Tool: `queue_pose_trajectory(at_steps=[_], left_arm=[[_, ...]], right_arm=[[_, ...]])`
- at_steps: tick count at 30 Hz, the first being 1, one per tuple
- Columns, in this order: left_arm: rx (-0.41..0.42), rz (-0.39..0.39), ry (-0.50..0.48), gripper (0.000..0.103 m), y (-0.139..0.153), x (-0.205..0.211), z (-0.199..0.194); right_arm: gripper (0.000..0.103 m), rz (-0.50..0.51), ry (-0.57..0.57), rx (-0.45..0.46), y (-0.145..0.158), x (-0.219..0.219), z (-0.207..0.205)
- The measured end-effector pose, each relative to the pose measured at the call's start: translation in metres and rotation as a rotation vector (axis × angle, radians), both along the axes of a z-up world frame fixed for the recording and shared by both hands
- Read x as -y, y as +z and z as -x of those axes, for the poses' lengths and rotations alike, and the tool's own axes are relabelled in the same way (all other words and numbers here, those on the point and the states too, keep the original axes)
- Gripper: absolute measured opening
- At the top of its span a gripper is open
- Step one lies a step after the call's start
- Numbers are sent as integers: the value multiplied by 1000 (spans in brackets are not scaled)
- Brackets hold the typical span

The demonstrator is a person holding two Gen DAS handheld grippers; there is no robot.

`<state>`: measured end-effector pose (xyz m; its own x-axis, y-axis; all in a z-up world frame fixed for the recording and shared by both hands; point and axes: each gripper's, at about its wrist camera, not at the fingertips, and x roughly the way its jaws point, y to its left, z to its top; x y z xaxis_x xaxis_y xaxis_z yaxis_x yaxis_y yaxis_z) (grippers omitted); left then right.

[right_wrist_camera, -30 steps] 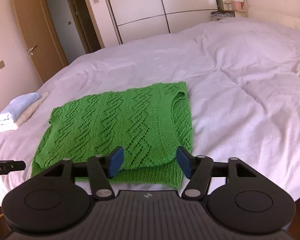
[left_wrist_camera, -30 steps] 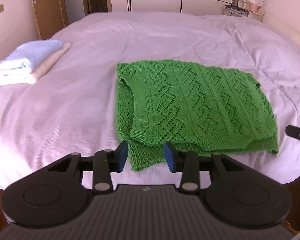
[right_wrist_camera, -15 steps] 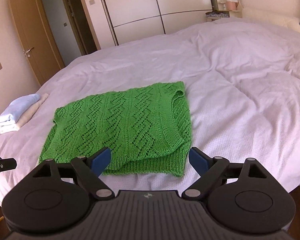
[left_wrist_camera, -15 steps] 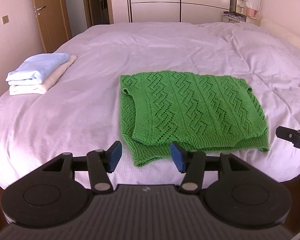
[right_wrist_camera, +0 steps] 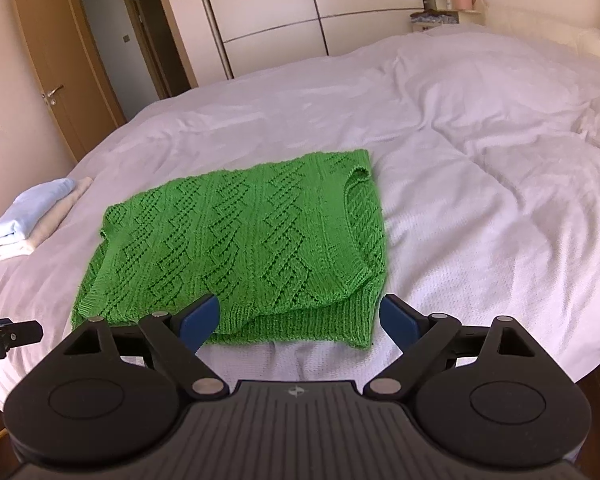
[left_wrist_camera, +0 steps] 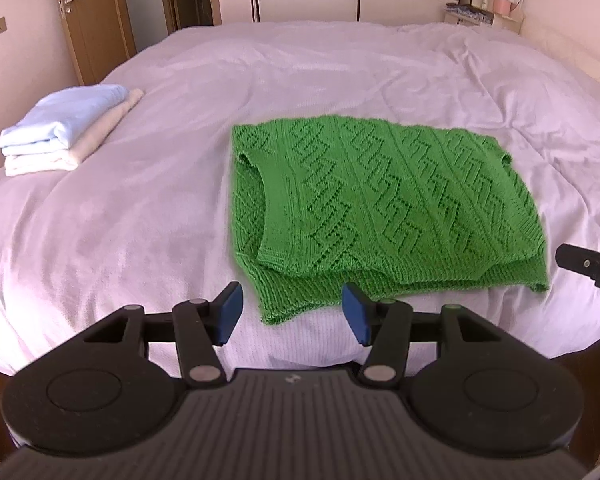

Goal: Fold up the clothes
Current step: 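Withdraw both grippers above the half-folded vest, then grasp one side edge of the folded vest with the left gripper and lift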

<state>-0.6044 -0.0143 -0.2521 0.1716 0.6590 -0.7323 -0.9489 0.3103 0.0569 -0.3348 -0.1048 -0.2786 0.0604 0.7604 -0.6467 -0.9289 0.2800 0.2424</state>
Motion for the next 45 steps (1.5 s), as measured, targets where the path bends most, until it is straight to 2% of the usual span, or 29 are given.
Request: queue_pose_trajectory(at_steps=[11, 31, 35, 41, 45], left_arm=[[-22, 81, 10, 53, -27, -24, -3], [-9, 136, 42, 56, -44, -54, 7], [72, 164, 46, 63, -42, -58, 22], [335, 271, 124, 63, -48, -81, 64], [446, 320, 170, 63, -56, -95, 81]], right_arm=[[90, 60, -9, -7, -15, -18, -6], [90, 104, -20, -16, -26, -38, -21], [90, 105, -25, -18, -26, -39, -24], [90, 106, -41, -29, -30, -37, -33], [90, 118, -59, -46, -37, -38, -43]])
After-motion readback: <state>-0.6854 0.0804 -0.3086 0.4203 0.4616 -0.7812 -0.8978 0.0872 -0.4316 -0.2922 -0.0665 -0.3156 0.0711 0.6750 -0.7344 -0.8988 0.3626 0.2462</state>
